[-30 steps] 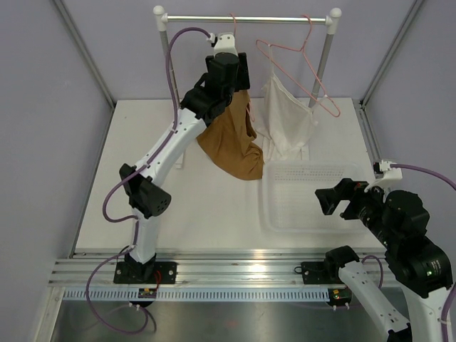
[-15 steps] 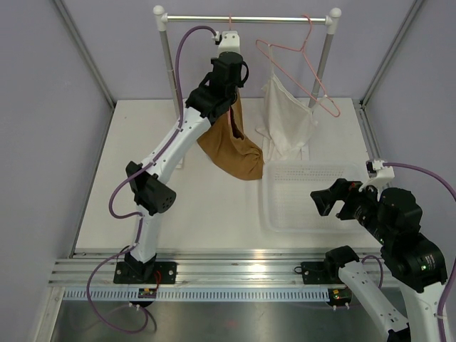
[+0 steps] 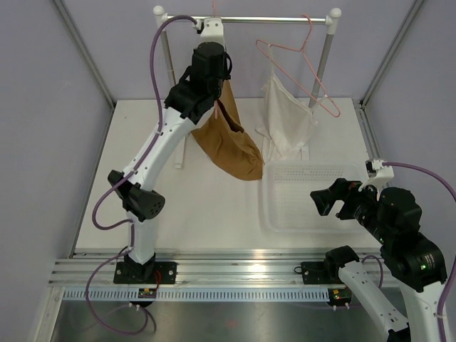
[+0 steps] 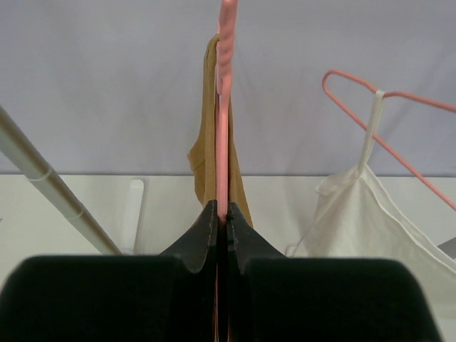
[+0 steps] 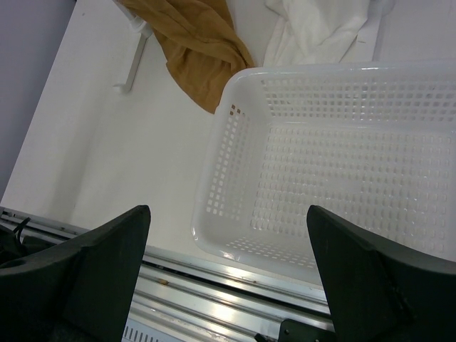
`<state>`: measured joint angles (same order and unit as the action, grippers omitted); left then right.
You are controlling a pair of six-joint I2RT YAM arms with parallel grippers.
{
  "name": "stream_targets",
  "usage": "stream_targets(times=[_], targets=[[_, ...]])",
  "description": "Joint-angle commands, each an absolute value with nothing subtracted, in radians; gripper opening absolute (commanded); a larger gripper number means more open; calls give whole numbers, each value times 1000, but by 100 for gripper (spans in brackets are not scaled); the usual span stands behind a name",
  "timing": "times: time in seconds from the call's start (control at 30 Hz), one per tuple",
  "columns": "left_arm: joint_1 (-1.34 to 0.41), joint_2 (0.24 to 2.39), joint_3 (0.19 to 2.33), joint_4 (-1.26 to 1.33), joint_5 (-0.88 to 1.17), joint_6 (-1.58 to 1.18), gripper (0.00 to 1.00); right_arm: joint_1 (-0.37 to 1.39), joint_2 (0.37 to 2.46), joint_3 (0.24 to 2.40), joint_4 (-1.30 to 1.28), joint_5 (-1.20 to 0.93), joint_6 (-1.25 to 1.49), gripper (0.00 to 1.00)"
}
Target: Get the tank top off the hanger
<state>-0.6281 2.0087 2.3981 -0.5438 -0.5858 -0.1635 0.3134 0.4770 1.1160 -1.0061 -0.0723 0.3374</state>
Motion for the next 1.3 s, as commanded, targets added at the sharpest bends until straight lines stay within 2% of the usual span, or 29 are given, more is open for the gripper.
stream_targets(times=[0.0, 0.13, 0.47, 0.57, 0.6, 0.7, 0.87, 1.0, 1.03, 1.2, 1.27], targets=[[-623, 1875, 2419, -482, -554, -129, 0, 318, 483, 1121, -956, -84, 342, 99], [-623, 1797, 2364, -576, -511, -152, 0, 318, 494, 1135, -960, -77, 336, 100], [-624, 1410, 1930, -704, -351, -232, 0, 319, 537, 1204, -931, -155, 319, 99], [-629, 1252, 1769, -724, -285, -248, 0, 319, 555, 1177, -829, -390, 301, 100], [-635, 1209, 1738, -751, -275, -253, 0, 319, 578, 1169, -754, -516, 316, 100], [-653, 1063, 1625, -823, -247, -310, 0, 318, 641, 1118, -529, -690, 440, 99], [-661, 808, 1416, -920, -203, -385, 0, 330, 771, 1026, -211, -807, 643, 100], [-661, 680, 1315, -1009, -115, -382, 0, 428, 879, 1025, -121, -691, 631, 99], [-661, 655, 1261, -1009, -85, -383, 0, 498, 897, 1040, -118, -657, 606, 99], [-661, 502, 1088, -902, 119, -440, 0, 722, 1066, 1104, -120, -337, 513, 97], [-661, 474, 1045, -853, 139, -489, 0, 825, 1141, 1121, -103, -205, 486, 97]])
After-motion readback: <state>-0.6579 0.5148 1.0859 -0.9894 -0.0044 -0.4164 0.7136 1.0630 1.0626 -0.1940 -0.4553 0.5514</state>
